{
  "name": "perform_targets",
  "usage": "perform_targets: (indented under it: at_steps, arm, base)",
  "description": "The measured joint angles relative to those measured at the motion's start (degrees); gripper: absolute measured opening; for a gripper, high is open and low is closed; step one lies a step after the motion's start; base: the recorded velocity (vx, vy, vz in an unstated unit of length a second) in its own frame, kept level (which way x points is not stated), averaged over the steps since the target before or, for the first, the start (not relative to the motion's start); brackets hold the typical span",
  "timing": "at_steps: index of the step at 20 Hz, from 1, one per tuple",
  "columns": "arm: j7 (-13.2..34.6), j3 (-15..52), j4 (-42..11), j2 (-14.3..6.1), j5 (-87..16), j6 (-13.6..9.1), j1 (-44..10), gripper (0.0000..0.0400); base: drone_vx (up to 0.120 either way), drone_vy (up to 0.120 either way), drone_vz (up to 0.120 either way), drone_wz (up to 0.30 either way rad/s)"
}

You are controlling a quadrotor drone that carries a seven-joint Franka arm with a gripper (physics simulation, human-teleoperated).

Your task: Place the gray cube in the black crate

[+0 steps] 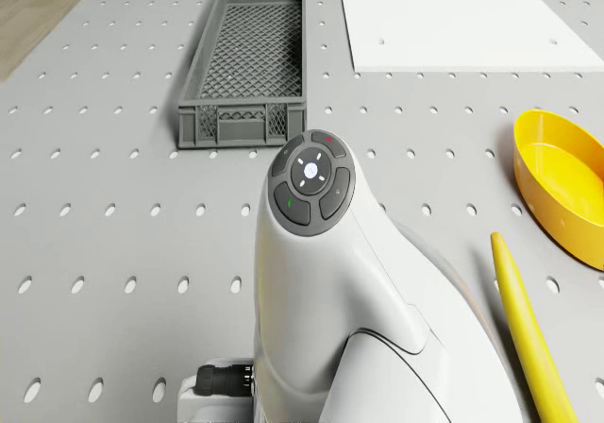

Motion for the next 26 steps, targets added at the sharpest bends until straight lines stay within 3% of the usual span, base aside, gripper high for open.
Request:
perform_targets:
  at_steps: [13,26]
  arm:
    - [0.15,0.81,-0.12,-0.73,1.00,0.40,-0.11,0.0251]
    - [0.26,0.90,-0.10,-1.36,1.29,0.97,-0.25,0.0251]
  base:
    - [0.120,0.120,0.120,0.000]
    - [0.120,0.015,0.003,0.000]
